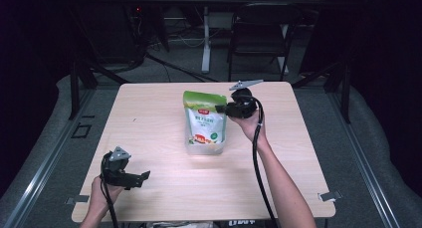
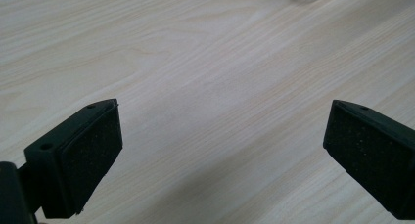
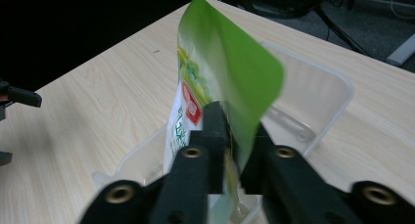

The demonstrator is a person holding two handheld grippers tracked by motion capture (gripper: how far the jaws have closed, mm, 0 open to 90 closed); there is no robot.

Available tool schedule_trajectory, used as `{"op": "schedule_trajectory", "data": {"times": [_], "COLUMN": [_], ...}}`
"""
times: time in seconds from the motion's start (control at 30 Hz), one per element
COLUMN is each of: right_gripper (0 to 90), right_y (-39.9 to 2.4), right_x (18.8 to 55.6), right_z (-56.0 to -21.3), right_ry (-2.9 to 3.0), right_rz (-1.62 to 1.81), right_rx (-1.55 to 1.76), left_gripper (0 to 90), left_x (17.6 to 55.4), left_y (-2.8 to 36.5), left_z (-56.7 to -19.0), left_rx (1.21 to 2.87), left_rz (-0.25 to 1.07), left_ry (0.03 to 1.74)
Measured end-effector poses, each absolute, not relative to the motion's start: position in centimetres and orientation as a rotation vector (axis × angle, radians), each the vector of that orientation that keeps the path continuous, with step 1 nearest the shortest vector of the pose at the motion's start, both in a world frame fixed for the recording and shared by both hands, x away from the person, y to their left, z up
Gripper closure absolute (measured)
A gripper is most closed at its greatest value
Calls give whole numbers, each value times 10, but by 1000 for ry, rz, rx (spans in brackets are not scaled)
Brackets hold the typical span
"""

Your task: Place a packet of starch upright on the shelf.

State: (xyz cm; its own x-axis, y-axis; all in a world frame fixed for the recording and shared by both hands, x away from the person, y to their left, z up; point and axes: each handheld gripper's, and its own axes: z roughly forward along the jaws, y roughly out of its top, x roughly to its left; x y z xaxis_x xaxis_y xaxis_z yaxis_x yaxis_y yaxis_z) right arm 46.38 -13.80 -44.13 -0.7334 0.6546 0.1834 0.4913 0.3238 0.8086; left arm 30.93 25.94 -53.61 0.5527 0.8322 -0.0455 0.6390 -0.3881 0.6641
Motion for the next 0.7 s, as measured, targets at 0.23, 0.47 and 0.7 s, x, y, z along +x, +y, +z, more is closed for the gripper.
{"op": "schedule_trajectory", "data": {"times": [0.23, 0.47, 0.7], "right_gripper": [445, 198, 135], "right_y": [-146, -156, -168], "right_x": [456, 443, 417], "right_z": [-430, -418, -405], "right_ry": [2418, 2430, 2445], "right_rz": [1351, 1308, 1235], "right_rx": [1081, 1114, 1083], "left_gripper": [12, 12, 12], "left_x": [311, 311, 311], "left_y": [257, 257, 256], "left_z": [-536, -535, -536], "left_rx": [2166, 2165, 2160], "left_rz": [383, 382, 395], "left_ry": [1164, 1157, 1156]}}
